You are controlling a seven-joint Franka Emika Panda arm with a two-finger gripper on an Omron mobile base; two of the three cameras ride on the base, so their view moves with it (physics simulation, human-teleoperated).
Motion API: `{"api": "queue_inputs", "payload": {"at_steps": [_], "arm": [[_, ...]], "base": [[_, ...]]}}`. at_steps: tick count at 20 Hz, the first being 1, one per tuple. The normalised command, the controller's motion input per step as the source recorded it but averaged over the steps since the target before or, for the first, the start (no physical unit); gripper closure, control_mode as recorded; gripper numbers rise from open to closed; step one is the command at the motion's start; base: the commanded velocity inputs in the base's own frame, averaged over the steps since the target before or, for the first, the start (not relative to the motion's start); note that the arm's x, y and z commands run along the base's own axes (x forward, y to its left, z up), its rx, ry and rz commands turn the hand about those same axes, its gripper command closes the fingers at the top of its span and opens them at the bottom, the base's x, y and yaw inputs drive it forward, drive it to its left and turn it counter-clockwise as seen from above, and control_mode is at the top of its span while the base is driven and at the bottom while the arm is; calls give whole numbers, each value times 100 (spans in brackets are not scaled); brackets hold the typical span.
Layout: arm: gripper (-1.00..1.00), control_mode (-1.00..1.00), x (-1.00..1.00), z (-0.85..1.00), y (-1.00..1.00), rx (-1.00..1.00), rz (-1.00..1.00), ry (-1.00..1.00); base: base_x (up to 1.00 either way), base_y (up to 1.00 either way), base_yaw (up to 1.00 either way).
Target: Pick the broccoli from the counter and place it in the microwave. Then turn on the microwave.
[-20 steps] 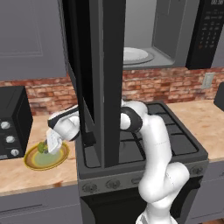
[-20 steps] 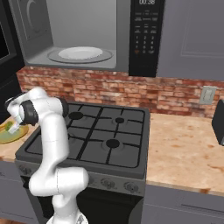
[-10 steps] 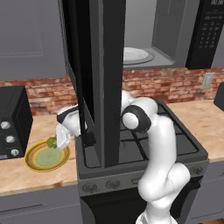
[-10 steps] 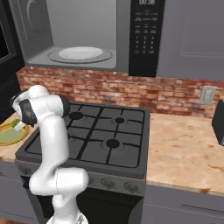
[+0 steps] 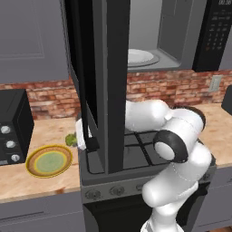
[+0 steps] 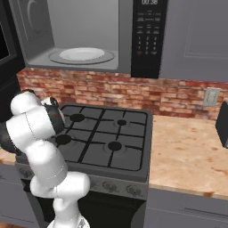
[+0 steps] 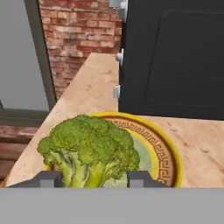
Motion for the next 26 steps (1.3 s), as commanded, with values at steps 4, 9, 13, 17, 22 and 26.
{"api": "queue_inputs", "payload": {"at_steps": [4,9,13,17,22,26], "arm": [[100,-100,-84,100,-93,6,-10,0],[100,-100,-78,100,-85,2,-15,0],[100,-100,-70,100,-77,0,-17,3],[100,-100,-59,100,-81,0,-21,9],[100,-100,-41,100,-82,0,-23,14],[100,-100,-28,100,-71,0,-22,14]], "base": [[0,0,0],[0,0,0],[0,0,0],[0,0,0],[0,0,0],[0,0,0]]}}
